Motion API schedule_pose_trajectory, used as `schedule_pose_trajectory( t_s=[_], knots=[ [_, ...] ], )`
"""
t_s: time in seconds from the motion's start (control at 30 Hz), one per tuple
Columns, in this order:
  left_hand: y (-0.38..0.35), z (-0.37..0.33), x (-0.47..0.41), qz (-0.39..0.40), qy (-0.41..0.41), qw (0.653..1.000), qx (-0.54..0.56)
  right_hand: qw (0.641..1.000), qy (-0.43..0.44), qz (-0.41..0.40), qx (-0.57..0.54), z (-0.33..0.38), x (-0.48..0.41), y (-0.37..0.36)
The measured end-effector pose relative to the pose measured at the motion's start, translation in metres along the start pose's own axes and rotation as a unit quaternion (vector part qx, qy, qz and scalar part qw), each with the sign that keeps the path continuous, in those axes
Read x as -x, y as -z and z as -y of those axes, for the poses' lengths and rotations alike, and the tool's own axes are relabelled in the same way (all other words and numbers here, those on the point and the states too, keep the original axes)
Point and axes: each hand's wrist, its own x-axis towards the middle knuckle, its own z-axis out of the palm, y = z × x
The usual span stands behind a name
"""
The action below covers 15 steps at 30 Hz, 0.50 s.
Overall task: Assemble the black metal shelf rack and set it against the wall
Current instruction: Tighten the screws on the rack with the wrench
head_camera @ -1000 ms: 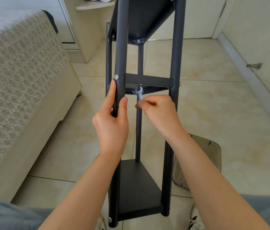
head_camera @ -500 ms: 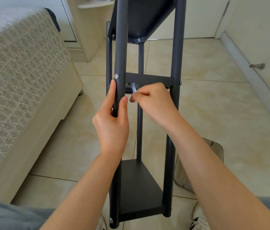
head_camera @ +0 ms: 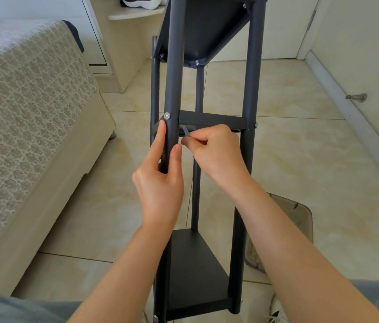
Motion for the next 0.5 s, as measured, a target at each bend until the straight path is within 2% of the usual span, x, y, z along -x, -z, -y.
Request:
schedule_pose_trajectory(
  t_s=[0.33,0.5],
  knots=[
    [0.001,-0.003,0.001,0.016,-0.006,1.0,0.003,0.999,0.039,-0.011,-0.028,-0.012,0.001,-0.008],
    [0.004,-0.005,0.002,0.017,-0.013,1.0,0.01,0.994,0.079,-0.054,-0.052,-0.023,0.0,-0.022]
  ],
)
